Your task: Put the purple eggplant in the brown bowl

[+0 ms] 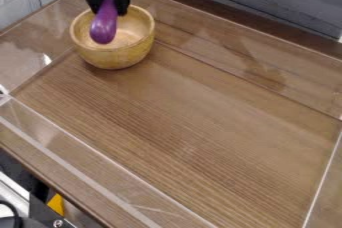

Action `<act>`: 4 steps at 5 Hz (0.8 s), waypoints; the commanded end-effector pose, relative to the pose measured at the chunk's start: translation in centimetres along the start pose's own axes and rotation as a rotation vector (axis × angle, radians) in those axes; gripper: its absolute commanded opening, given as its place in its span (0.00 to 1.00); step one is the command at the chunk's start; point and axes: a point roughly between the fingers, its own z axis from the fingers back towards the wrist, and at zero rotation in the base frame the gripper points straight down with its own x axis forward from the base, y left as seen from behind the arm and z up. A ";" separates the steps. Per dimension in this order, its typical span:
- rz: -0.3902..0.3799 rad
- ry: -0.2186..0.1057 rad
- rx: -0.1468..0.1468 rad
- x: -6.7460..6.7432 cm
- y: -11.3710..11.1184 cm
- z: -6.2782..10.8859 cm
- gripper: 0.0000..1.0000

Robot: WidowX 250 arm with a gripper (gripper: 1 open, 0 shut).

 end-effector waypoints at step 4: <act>0.055 -0.090 0.048 1.4 2.0 -0.1 1.00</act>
